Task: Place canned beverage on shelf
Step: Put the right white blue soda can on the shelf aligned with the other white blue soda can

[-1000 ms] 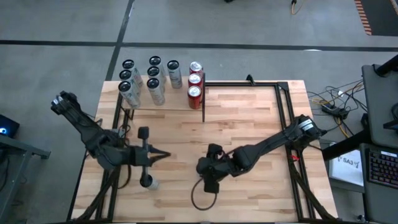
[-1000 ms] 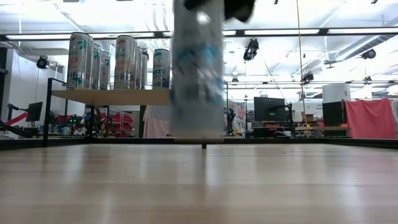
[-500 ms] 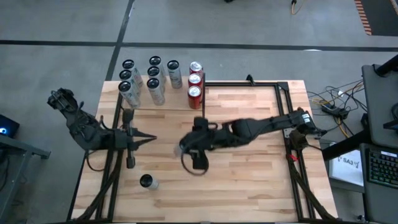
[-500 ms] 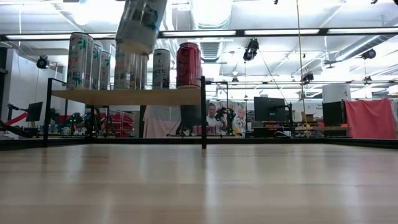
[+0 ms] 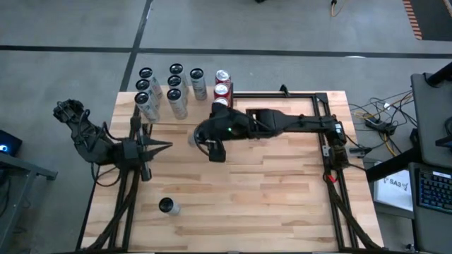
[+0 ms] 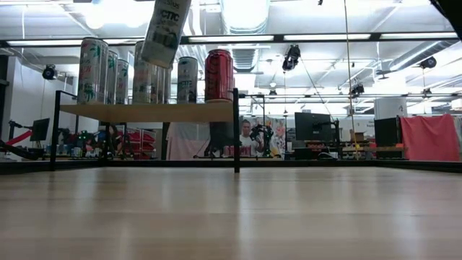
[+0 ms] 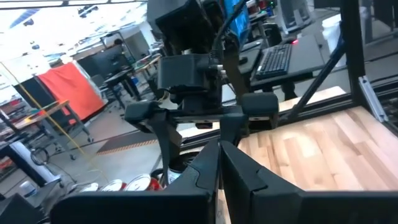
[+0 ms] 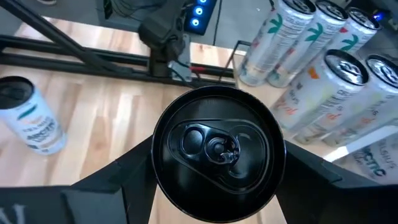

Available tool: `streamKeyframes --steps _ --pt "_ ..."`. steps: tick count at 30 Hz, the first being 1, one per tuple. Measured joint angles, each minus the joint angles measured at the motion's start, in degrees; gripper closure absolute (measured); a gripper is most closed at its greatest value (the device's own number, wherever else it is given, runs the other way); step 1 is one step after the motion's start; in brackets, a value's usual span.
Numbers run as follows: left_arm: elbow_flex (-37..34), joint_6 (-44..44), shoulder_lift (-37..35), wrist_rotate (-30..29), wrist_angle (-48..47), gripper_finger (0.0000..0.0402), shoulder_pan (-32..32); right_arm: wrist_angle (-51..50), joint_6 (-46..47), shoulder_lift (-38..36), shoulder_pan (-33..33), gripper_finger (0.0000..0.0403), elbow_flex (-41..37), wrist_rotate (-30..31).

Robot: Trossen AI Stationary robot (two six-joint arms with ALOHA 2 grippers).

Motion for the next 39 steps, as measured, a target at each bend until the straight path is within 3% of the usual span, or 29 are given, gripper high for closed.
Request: streamKeyframes --steps 10,22,28,33,39 --pt "0.0 0.03 -1.17 -0.08 -2.24 0.0402 0.01 -2.86 -2.21 3.8 -4.32 0.016 8.36 0.08" --pt "-0.01 -0.47 -1.23 -0.07 -3.27 0.0402 0.0 -3.0 -3.32 4.12 -9.05 0.016 8.83 0.25" --pt "-0.32 -5.64 0.7 0.06 -4.85 0.0396 0.29 -3.49 -5.1 4.11 -8.18 0.0152 9.45 -1.01" --pt "-0.85 -6.61 3.09 0.1 -5.31 0.0349 1.38 -2.56 -4.85 2.53 -6.35 0.0145 9.64 -1.04" --pt "-0.87 -9.91 6.04 0.0 -5.01 0.0238 6.1 -5.96 -2.16 2.28 -4.29 0.0148 9.64 -0.74"
